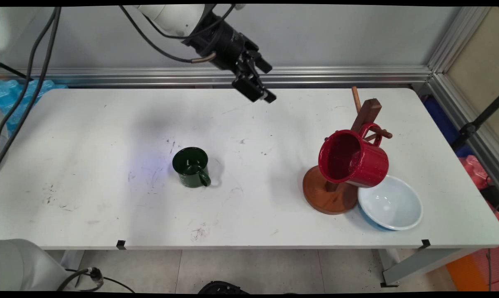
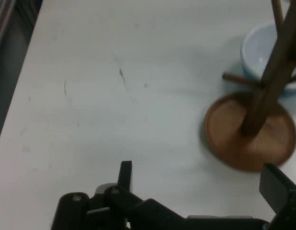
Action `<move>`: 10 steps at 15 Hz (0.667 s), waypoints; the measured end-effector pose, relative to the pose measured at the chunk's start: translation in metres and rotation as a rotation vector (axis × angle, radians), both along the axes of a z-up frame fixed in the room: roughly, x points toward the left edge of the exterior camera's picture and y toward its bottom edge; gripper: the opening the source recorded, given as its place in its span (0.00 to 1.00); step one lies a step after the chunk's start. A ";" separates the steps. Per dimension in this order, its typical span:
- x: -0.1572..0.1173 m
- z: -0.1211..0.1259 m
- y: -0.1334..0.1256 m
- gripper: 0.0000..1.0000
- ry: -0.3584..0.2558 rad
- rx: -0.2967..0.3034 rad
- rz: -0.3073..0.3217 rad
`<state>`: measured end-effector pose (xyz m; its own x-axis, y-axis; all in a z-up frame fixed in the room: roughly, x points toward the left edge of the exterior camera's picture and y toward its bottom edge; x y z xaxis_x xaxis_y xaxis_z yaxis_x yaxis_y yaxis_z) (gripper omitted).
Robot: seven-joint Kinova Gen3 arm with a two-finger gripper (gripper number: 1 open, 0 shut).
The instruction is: Pick up the red mug from the rack
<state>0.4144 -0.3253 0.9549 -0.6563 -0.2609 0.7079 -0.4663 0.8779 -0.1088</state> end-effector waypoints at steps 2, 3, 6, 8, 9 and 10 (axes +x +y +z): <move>-0.001 0.002 -0.003 1.00 0.036 -0.003 0.005; -0.002 0.003 -0.004 1.00 0.058 -0.001 0.006; -0.003 0.004 -0.005 1.00 0.085 0.002 0.009; -0.004 0.005 -0.005 1.00 0.098 0.003 0.010; -0.004 0.005 -0.004 1.00 0.105 0.005 0.010; -0.005 0.005 -0.003 1.00 0.108 0.007 0.008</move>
